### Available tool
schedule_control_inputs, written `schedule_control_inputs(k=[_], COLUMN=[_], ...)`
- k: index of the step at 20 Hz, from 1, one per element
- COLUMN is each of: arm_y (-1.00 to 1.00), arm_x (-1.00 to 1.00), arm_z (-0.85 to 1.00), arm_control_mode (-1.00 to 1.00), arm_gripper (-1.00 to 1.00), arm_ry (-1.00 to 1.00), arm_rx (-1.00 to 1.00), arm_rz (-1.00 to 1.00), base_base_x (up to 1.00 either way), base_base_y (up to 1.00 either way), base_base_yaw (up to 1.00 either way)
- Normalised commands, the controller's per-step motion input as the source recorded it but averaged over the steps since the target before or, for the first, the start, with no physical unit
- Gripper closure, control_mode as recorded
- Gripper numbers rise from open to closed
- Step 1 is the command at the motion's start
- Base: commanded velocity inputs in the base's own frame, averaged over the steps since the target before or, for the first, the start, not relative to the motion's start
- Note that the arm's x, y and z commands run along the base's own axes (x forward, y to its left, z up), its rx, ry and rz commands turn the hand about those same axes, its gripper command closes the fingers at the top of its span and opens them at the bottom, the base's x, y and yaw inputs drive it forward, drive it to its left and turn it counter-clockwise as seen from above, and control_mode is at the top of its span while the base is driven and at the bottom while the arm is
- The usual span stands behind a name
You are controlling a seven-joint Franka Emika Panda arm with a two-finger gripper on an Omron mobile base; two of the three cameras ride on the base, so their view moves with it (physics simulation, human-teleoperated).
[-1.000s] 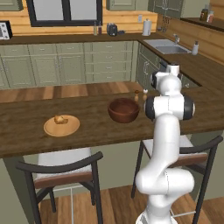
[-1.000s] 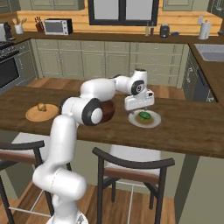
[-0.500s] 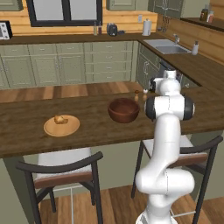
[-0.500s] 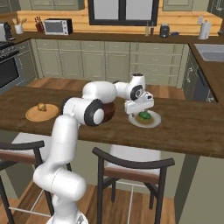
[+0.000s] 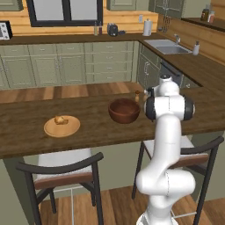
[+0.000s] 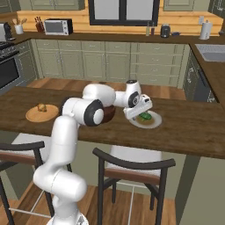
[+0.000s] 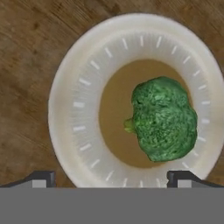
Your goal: Pick the chicken drumstick and broccoli from their plates and place them in the bowl. Then put the bowl in the fridge.
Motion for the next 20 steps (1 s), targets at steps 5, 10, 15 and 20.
schedule_control_inputs(k=[5, 10, 15, 20], arm_y=[0.00, -0.02, -0.07, -0.22], arm_x=[0.47, 0.44, 0.47, 0.10], arm_z=[-0.04, -0.03, -0.08, -0.20], arm_control_mode=[-1.00, -1.00, -1.00, -1.00], arm_gripper=[-1.00, -1.00, -1.00, -1.00], arm_ry=[-0.01, 0.00, 0.00, 0.01], arm_rx=[-0.07, -0.04, -0.01, 0.00], arm_rz=[0.07, 0.06, 0.03, 0.01], base_base_x=[0.00, 0.00, 0.00, 0.00], base_base_y=[0.00, 0.00, 0.00, 0.00], base_base_yaw=[0.00, 0.00, 0.00, 0.00])
